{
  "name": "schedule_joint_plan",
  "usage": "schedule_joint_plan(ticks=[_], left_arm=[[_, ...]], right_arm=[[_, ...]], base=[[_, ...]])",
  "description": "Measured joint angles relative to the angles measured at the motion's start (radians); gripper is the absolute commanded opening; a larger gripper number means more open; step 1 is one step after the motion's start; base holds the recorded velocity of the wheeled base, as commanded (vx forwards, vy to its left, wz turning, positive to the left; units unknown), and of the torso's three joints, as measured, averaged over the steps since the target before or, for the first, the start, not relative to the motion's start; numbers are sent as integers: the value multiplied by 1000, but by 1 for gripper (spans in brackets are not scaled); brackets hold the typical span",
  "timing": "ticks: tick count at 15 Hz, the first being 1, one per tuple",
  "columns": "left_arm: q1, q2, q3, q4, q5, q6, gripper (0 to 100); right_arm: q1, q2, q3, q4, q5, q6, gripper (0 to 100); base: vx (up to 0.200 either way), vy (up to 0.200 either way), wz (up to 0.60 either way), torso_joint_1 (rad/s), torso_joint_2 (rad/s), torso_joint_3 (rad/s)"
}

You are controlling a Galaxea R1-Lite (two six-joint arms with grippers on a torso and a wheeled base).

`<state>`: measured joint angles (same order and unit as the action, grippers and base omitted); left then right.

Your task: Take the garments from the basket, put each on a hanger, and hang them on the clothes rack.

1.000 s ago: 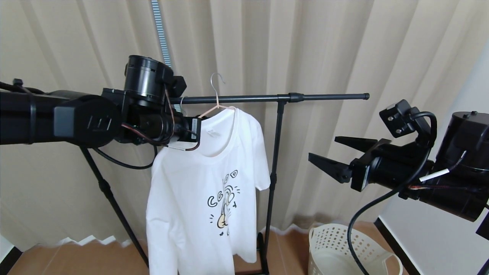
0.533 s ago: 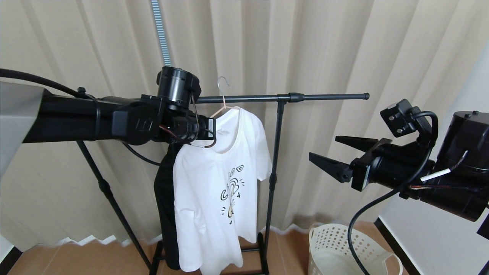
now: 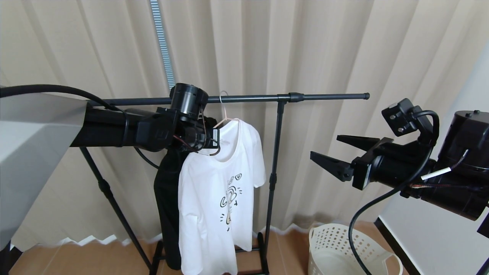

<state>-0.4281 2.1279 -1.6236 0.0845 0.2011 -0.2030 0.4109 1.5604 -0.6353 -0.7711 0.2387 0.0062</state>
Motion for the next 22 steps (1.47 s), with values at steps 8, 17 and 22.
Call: schedule_joint_plan(ticks=[8,17,22], left_arm=[[0,13,4,-1,1,-9,100],[-1,-79,97,1,0,-7,100],[-6,-243,261,0,-3,-7,100]], right_arm=[[-2,3,0,0,0,0,100],[-2,1,4,0,0,0,100],[-1,-15,6,1,0,0,100]], base=[[0,0,0,0,0,0],[0,0,0,0,0,0],[0,0,0,0,0,0]])
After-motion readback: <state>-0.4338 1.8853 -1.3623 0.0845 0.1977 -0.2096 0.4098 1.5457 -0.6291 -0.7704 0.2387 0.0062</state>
